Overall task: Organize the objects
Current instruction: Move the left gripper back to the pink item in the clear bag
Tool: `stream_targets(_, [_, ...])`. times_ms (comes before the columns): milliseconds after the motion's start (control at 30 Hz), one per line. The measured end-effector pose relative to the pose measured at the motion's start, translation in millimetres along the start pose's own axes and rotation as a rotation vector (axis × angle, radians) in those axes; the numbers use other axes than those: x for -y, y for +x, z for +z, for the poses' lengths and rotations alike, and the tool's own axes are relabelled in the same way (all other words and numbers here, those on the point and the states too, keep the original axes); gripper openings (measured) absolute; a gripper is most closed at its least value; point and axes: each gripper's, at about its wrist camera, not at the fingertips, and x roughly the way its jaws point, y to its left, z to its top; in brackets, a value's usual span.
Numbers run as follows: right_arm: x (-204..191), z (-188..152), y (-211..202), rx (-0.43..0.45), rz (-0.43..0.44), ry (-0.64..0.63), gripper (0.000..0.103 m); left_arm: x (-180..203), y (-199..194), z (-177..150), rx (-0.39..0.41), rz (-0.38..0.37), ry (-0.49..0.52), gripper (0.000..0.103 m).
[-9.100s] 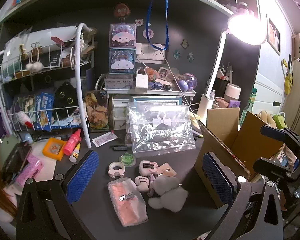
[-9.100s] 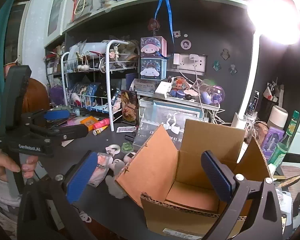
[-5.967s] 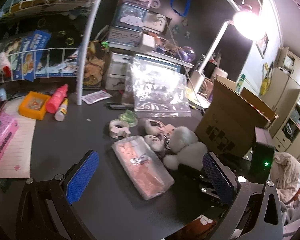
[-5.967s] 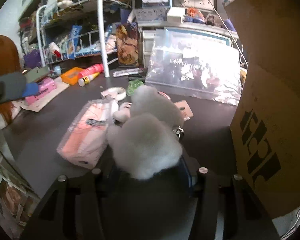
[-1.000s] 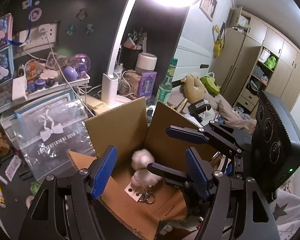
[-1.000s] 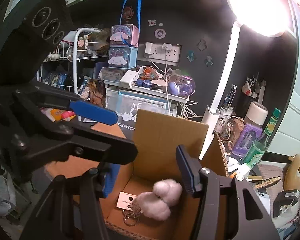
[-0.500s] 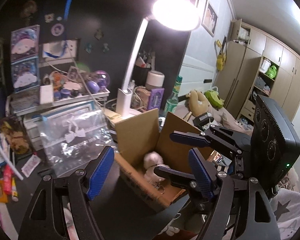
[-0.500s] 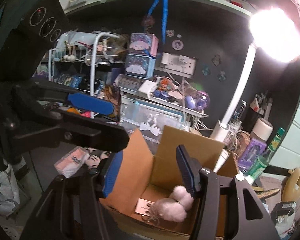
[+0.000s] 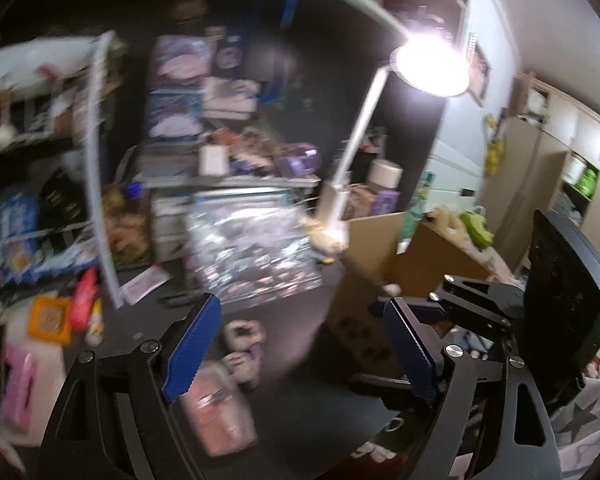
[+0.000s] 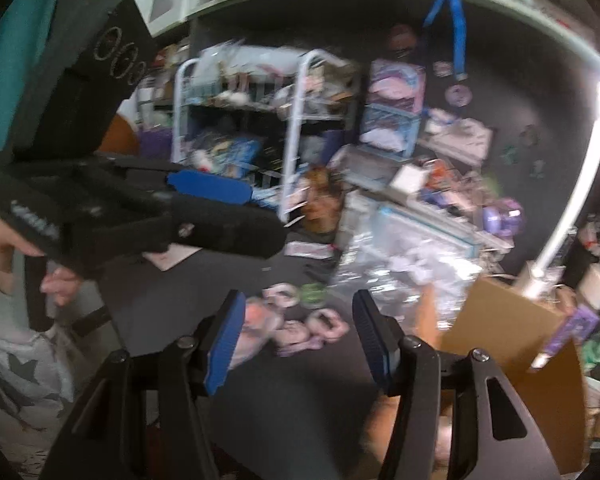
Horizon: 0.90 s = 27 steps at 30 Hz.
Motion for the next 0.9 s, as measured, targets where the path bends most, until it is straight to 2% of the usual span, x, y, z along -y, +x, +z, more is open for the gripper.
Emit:
stream_targets(100, [-15.4, -7.6, 23.1, -0.042, 0.064, 0.003, 0.053, -20.8, -1.4, -17.5, -0.012, 0.042, -0.041, 0.082])
stream_targets(333, [-36.7, -43.7, 89.1, -0.171, 0.185, 0.108, 0.073, -57.6, 4.9, -56.9, -0.055, 0.095, -0.135, 0.082])
stream_targets(467, [-47.1, -62.6, 121.5, -0.216, 0.187, 0.145, 0.081, -72.0, 10.8, -73.5, -0.086, 0.119, -0.172, 0.082])
stream_targets(633, [-53.3, -74.1, 147.2, -0.240, 0.144, 0.145, 0.081, -85.9, 19.7, -89.8, -0.125, 0.120, -0.212, 0.082])
stream_targets(900, [-51.8, -74.0, 163.3, -0.241, 0.097, 0.131, 0.081, -98.4, 29.1, -105.1, -0.160, 0.112, -0.252, 0.082])
